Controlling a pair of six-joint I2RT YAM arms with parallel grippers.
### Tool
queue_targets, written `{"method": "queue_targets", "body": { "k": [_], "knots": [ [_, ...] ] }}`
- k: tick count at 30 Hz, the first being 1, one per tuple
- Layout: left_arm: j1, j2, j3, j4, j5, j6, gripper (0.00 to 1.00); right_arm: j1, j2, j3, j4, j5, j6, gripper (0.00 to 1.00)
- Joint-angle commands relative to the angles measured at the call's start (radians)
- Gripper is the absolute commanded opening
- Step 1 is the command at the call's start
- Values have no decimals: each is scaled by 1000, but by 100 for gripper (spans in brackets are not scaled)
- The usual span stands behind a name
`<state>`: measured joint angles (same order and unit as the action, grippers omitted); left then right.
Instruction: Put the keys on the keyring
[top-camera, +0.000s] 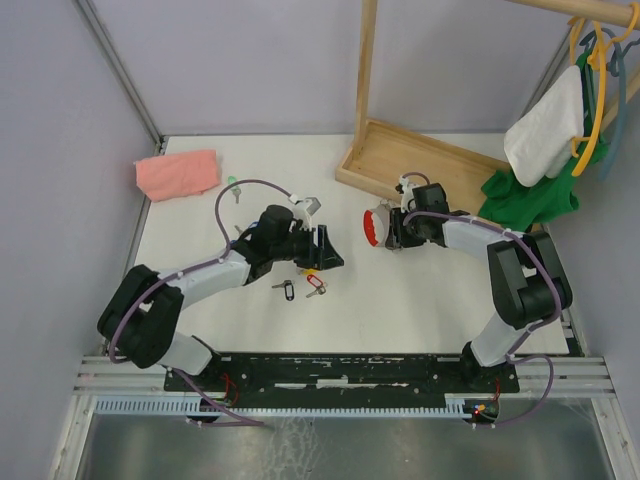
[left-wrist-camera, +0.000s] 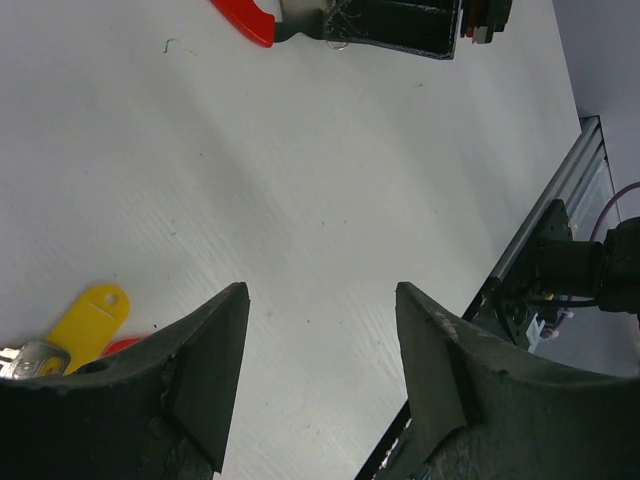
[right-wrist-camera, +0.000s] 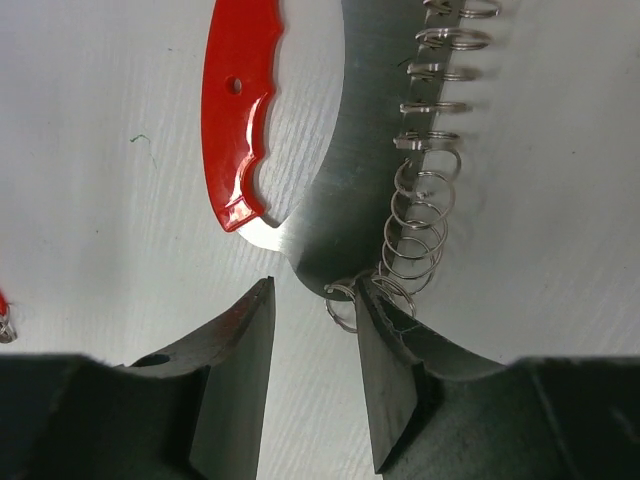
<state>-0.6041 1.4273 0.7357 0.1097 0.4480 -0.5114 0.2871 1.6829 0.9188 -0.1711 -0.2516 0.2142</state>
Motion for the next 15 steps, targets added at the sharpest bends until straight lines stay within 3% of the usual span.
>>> {"method": "queue_targets", "body": {
  "k": [1,15],
  "knots": [
    [-15,73,54,129,13,-67,66,14,20,38,-28,1,0,46],
    [-31,176,51,207,16,-99,60,147,-52,-32,-15,-62,115,42]
  ]
}}
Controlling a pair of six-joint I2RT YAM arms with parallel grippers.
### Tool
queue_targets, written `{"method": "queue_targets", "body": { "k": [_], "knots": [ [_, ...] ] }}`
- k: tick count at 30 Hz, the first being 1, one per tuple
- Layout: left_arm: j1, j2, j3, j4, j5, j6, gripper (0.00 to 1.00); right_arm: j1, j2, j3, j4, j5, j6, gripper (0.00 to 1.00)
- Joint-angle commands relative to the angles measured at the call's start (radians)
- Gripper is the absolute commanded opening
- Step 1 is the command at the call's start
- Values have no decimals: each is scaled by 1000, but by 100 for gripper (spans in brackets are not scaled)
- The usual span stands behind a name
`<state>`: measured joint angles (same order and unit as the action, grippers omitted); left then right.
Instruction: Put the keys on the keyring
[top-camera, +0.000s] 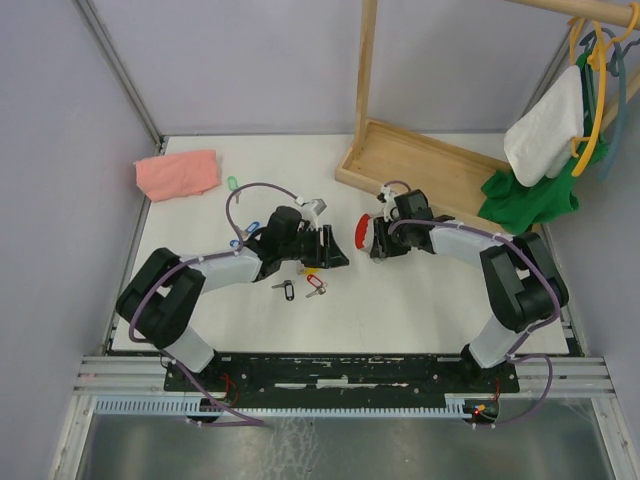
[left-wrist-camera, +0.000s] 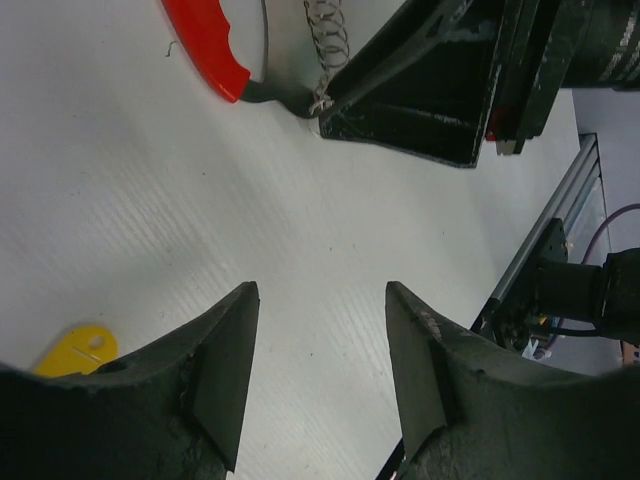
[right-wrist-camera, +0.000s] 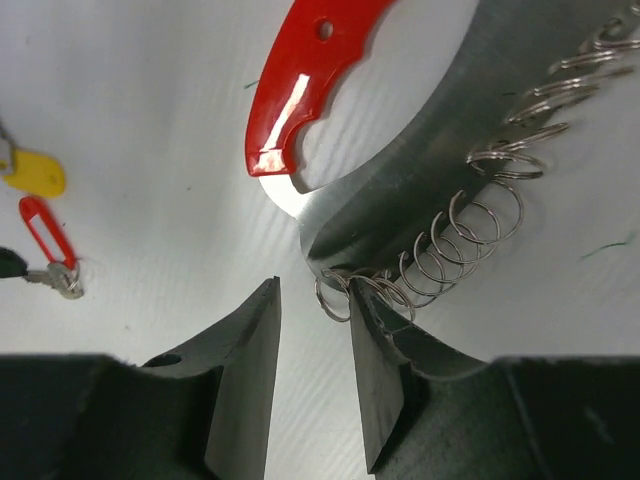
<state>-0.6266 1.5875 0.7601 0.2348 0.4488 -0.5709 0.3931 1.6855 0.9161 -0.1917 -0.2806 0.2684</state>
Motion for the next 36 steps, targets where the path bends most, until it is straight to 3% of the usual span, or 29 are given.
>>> {"method": "queue_targets", "body": {
  "k": [1,15,28,36],
  "knots": [
    [-10,19,26,88,15,-42,59,49,-70,-34,11,-34,74,42],
    [-10,179,174,99,-7,-50,46,102,-205,-127,12,135,274,41],
    [-10,353,393,-11,-37,73,43,116,-153,-220,192,156,434,41],
    [-12,431,418,-8,-7,69,39,115,-125,-233,254,206,488,41]
  ]
}}
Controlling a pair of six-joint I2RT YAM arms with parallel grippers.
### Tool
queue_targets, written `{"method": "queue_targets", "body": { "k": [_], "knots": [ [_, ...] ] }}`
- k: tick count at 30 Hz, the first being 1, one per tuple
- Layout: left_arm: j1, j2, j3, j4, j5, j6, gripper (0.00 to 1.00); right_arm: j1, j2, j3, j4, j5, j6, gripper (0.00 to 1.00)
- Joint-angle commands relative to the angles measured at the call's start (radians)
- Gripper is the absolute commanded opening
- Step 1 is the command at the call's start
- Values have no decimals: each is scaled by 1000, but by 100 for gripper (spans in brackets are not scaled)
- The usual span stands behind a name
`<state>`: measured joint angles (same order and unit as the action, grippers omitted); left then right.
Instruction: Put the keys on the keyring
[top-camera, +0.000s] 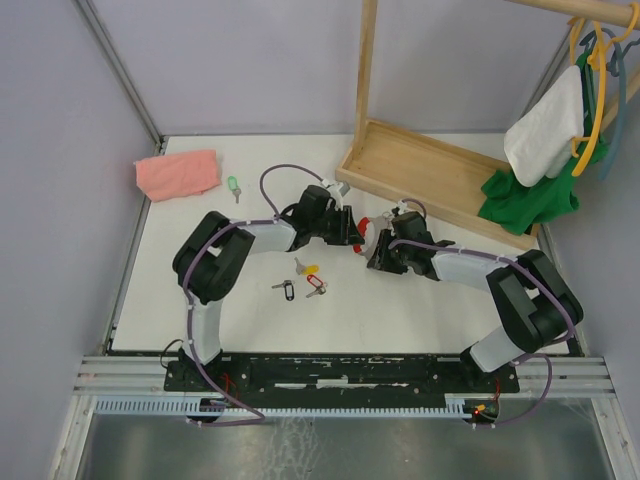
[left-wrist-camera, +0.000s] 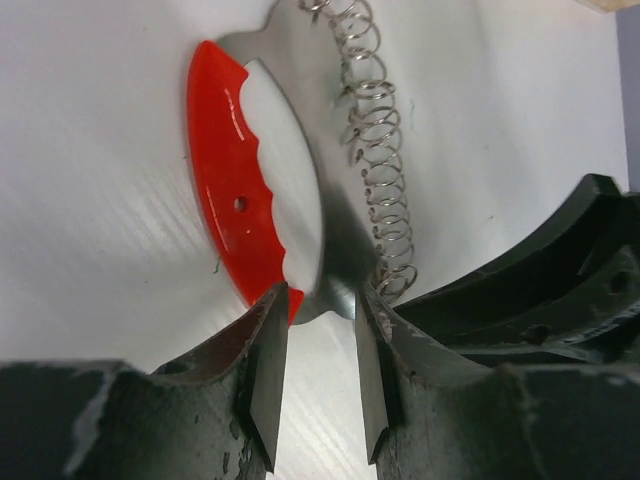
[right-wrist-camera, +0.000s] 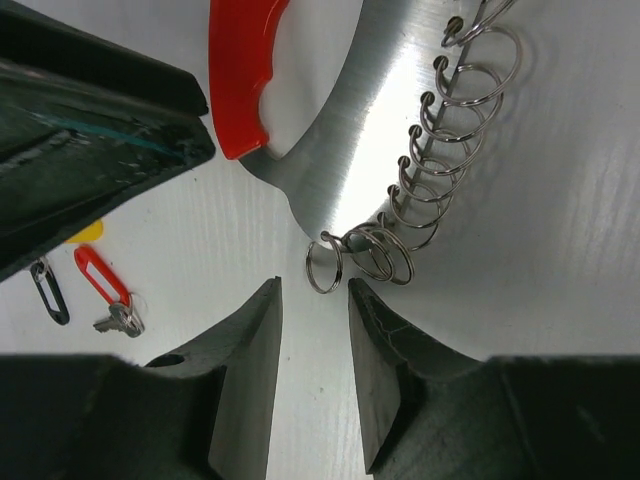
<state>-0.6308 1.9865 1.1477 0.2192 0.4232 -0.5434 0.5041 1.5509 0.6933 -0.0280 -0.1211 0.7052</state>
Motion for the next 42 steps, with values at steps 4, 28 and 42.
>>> {"method": "queue_targets", "body": {
  "k": [4,28,42],
  "knots": [
    [-7,51,17,19,27,33,39,6,11,-26,109,83,69,38],
    [-10,-207,-259,287,93,3,44,4,-180,117,-204,26,-342,1],
    [-9,-416,-330,382,108,66,55,6,-333,213,-228,-144,-638,1]
  ]
}}
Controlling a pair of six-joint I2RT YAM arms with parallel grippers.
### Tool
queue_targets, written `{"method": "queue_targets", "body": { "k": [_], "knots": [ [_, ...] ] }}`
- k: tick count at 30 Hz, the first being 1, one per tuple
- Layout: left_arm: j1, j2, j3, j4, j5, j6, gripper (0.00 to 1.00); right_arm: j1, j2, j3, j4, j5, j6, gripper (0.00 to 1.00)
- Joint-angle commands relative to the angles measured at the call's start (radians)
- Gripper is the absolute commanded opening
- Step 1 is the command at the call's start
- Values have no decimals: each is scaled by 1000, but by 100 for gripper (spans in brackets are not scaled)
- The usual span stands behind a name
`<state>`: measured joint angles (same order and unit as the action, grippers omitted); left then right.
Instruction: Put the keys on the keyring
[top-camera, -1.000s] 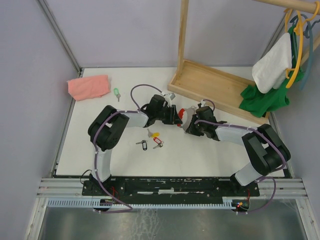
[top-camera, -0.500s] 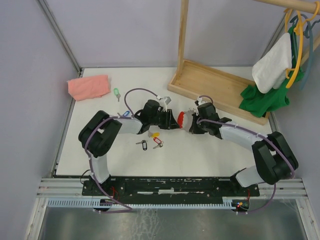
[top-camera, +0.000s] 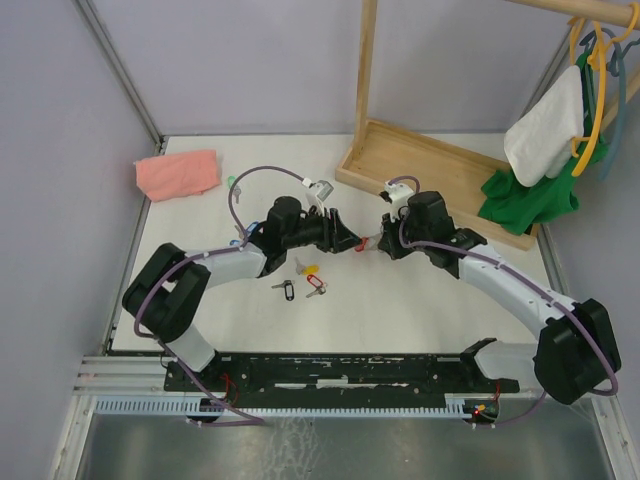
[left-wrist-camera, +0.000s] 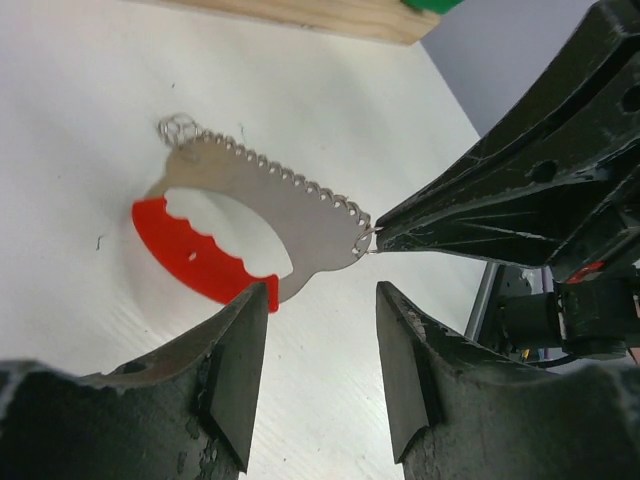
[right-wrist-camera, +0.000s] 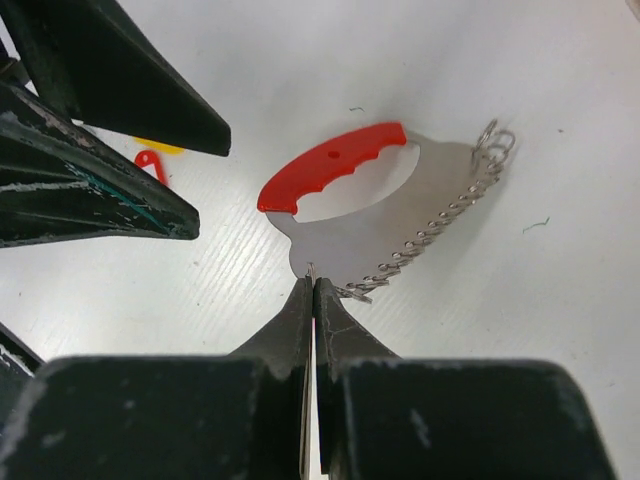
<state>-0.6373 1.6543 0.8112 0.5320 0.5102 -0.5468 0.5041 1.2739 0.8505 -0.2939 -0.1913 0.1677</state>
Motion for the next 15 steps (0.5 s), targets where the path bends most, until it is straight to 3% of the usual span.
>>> {"method": "queue_targets", "body": {
  "k": [1,7,15],
  "knots": [
    [-2,-97,8,62,19,91,56,5,-63,59,46,-81,-114,1],
    [14,-166,-13,67,-19,158,60,5,-76,73,101,-150,-219,1],
    [45,-200,-126,280,84,166,60,4,-110,-1,316,-338,-330,1]
  ]
}}
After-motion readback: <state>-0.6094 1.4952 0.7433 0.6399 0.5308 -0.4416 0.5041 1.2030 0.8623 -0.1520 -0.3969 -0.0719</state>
